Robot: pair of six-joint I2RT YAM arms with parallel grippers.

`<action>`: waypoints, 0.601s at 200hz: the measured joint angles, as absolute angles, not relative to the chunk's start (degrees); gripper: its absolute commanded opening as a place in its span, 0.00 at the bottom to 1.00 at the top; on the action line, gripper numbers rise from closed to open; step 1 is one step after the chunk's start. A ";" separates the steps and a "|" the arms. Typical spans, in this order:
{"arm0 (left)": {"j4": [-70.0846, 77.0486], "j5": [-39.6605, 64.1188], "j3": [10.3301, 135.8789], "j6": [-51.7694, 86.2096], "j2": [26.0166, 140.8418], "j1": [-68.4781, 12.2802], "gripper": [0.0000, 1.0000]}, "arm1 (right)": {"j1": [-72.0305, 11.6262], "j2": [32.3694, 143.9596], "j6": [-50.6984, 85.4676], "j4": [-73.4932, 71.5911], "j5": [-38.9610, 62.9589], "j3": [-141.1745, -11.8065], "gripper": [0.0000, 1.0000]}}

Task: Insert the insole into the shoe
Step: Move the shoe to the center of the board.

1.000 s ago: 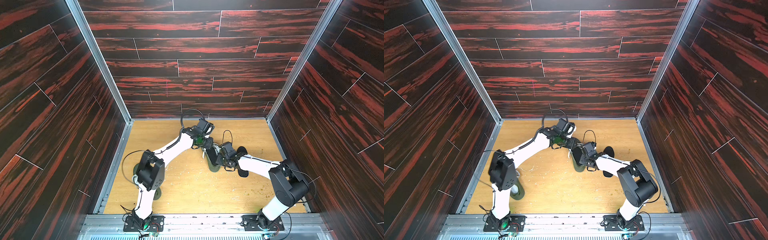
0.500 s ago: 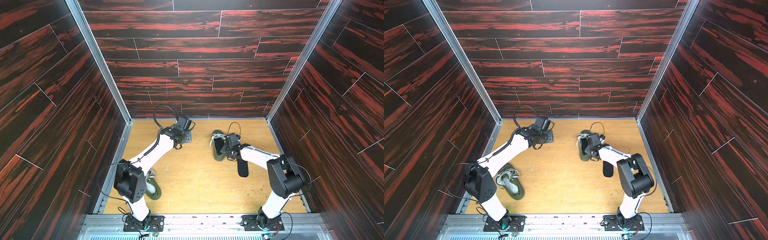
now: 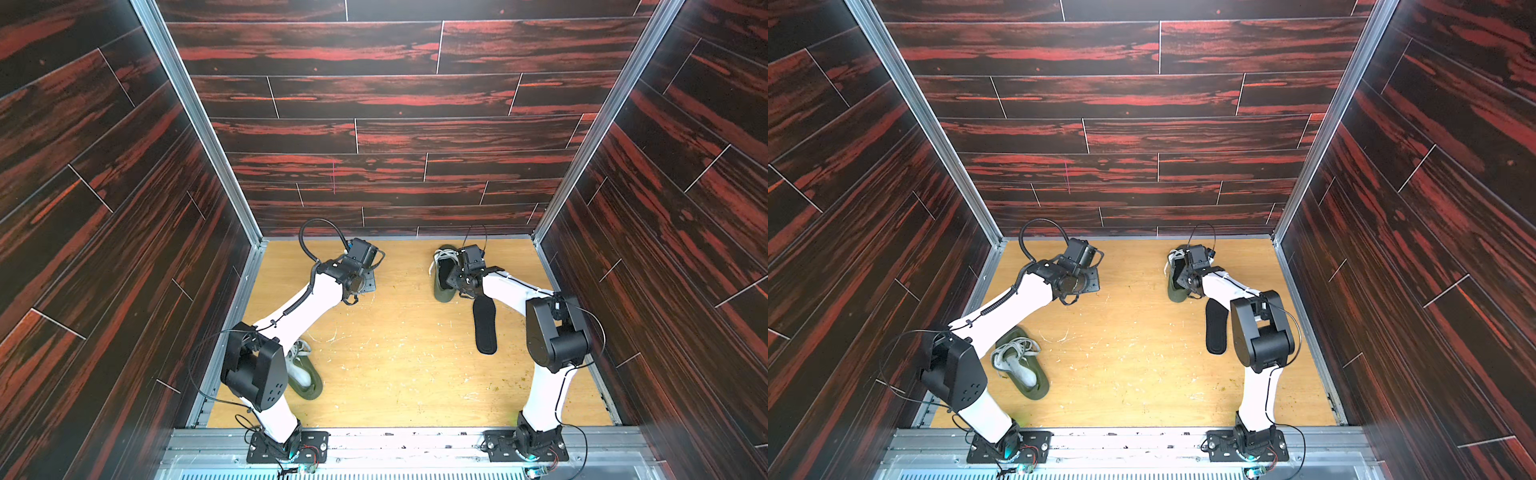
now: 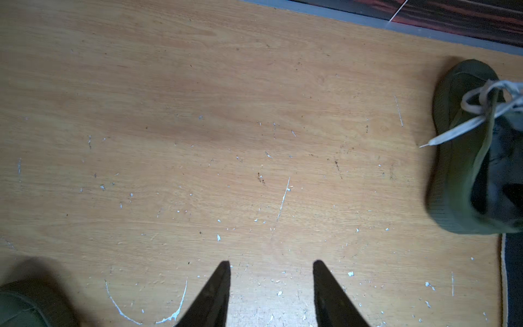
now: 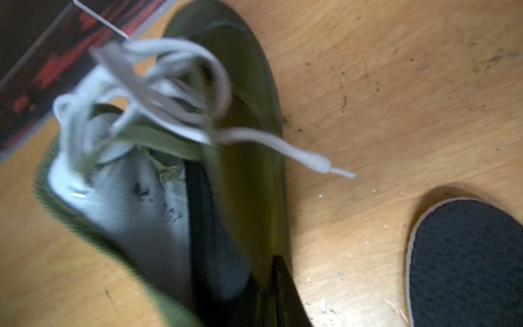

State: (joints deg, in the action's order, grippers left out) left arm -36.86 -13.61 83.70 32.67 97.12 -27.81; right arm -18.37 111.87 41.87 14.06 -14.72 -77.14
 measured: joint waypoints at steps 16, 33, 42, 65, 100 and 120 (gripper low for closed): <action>-36.88 -14.28 83.70 33.04 96.97 -27.55 0.50 | -18.39 112.22 40.71 14.06 -14.33 -77.41 0.23; -37.19 -15.35 83.66 33.39 96.82 -27.18 0.50 | -18.41 112.53 39.53 14.13 -13.96 -77.62 0.28; -37.63 -15.86 83.66 33.52 96.68 -26.96 0.50 | -18.41 112.53 38.79 14.13 -13.87 -77.62 0.30; -39.00 -17.41 83.66 34.06 96.20 -26.57 0.50 | -18.41 112.40 36.95 14.17 -13.19 -77.62 0.38; -42.19 -18.48 83.35 34.74 94.70 -26.30 0.51 | -18.41 106.65 33.61 14.96 -11.00 -75.99 0.47; -45.87 -18.92 83.35 35.51 93.25 -26.24 0.51 | -18.70 100.16 31.38 15.33 -9.39 -74.26 0.50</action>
